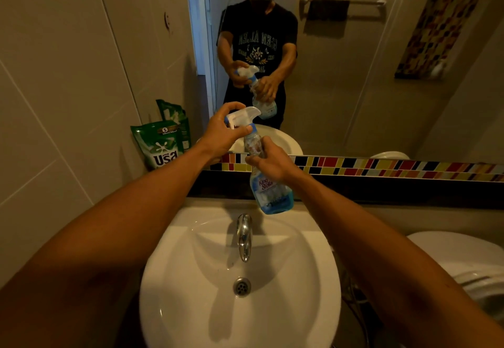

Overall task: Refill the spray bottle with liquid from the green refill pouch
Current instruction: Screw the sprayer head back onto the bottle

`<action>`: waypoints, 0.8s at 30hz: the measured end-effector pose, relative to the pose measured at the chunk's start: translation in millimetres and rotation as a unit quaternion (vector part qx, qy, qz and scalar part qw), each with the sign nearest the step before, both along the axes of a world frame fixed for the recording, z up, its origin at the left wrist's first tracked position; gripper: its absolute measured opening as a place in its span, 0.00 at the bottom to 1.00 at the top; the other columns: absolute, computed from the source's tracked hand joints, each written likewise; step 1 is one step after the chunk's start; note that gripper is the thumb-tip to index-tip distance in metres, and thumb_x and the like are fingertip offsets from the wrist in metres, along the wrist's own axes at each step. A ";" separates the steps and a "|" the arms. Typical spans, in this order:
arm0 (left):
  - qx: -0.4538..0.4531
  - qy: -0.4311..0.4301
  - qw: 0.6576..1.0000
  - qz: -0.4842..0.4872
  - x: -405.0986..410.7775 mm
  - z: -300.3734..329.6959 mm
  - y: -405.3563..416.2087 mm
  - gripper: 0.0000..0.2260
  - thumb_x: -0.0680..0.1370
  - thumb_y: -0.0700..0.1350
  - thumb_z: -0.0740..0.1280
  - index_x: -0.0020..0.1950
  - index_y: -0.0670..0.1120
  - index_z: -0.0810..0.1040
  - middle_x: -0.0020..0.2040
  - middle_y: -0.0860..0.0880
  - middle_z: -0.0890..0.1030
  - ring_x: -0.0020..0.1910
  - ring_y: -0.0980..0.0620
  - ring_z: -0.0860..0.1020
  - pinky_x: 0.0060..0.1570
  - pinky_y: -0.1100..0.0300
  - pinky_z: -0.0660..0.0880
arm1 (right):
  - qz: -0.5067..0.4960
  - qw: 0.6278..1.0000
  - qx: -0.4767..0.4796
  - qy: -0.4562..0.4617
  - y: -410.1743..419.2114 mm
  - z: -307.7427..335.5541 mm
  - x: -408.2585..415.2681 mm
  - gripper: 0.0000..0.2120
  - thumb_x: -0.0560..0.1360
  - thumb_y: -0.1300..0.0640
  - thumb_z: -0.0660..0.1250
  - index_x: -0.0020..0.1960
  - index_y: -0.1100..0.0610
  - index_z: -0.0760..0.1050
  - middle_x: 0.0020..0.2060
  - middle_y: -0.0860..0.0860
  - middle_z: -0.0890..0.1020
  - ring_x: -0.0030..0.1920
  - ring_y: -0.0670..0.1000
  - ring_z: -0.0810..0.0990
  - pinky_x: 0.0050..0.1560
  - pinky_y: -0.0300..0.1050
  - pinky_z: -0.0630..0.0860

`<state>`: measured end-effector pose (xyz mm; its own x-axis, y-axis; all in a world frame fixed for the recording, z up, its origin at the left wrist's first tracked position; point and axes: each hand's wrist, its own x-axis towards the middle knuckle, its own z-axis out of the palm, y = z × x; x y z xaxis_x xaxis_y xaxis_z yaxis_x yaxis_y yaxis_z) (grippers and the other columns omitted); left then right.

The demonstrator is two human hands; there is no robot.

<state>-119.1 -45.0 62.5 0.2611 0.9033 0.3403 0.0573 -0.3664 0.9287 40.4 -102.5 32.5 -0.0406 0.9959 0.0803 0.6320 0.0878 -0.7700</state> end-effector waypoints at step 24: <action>-0.040 -0.104 0.994 0.000 1.0 0.6 17.7 0.20 0.71 0.39 0.77 0.55 0.57 0.76 0.62 0.40 0.77 0.52 0.47 0.79 0.37 0.65 0.78 | 0.002 1.000 0.003 0.009 19.5 3.9 -10.5 0.16 0.81 0.52 0.70 0.63 0.54 0.69 0.55 0.53 0.82 0.54 0.55 0.83 0.57 0.57 0.81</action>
